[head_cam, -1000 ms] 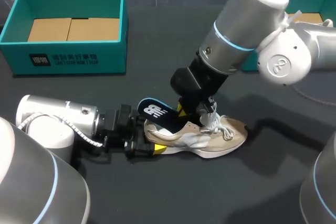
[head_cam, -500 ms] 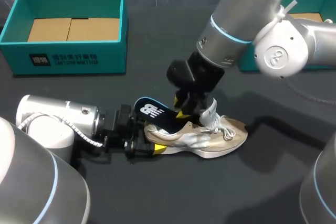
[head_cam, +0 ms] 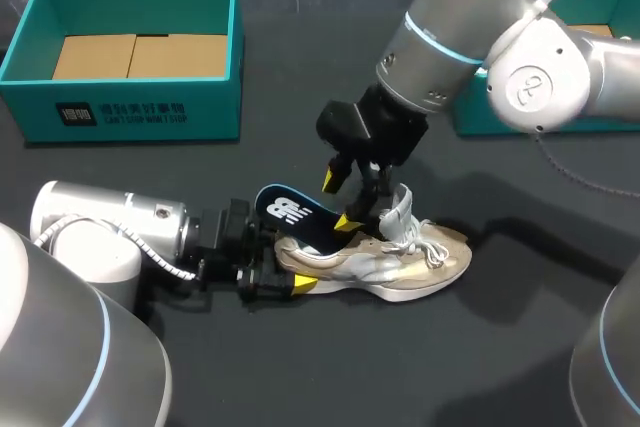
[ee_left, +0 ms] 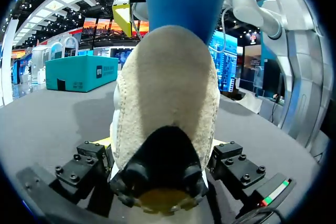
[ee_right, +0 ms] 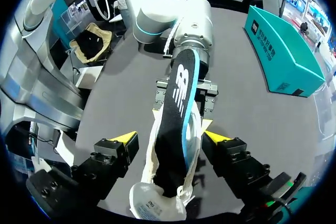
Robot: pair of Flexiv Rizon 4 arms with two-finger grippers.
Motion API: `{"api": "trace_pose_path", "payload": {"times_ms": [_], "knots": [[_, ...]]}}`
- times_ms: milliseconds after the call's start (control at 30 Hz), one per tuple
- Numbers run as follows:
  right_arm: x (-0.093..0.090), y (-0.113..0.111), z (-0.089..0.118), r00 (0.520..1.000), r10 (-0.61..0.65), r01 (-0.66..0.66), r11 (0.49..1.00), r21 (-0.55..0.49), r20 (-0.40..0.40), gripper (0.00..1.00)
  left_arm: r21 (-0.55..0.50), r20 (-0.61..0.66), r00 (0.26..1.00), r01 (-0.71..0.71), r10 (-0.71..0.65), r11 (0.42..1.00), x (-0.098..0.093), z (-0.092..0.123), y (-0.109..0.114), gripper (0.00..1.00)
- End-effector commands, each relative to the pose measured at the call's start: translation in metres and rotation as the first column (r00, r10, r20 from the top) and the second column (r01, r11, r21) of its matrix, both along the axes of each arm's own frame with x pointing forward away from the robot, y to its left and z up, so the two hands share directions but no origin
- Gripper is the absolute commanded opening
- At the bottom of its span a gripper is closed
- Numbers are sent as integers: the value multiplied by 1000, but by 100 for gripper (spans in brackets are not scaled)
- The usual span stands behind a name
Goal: Take the shoe out of the shoebox, open the shoe tongue, remove and reinsert the insole, then place the shoe into the shoebox
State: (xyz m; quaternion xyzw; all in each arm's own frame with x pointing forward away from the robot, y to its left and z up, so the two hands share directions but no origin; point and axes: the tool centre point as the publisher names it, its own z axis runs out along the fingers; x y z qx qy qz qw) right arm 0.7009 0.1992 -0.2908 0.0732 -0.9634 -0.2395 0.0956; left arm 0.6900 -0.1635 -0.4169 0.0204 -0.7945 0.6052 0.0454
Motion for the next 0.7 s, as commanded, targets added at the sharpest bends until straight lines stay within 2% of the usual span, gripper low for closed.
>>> {"api": "trace_pose_path", "payload": {"times_ms": [33,67,133,167,267,300,400,533,700], "knots": [[4,3,-2,999,11,-9,999,49,-41,79,1,0,1000,-1,1,1000,0,-1,-2,0],[4,4,-2,998,9,-5,997,71,-56,75,1,0,1000,-1,1,1000,0,-1,-2,0],[3,4,-3,996,-9,17,996,87,-84,61,1,0,1000,-1,1,1000,0,-1,-2,0],[2,4,-4,995,-22,30,996,86,-96,59,1,0,1000,-1,1,1000,0,-1,-2,0],[-1,5,-6,992,-53,66,991,114,-113,60,1,0,1000,-1,1,1000,0,-1,-2,0],[-2,6,-7,992,-57,71,989,129,-114,56,1,0,1000,-1,1,1000,0,-1,-2,0],[-6,12,-8,992,-63,78,987,140,-109,60,1,0,1000,-1,1,1000,0,-1,-2,0],[-6,12,-8,992,-63,78,987,140,-109,47,1,0,1000,-1,1,1000,0,-1,-2,0],[-6,12,-8,992,-63,78,987,140,-109,48,1,0,1000,-1,1,1000,0,-1,-2,0]]}}
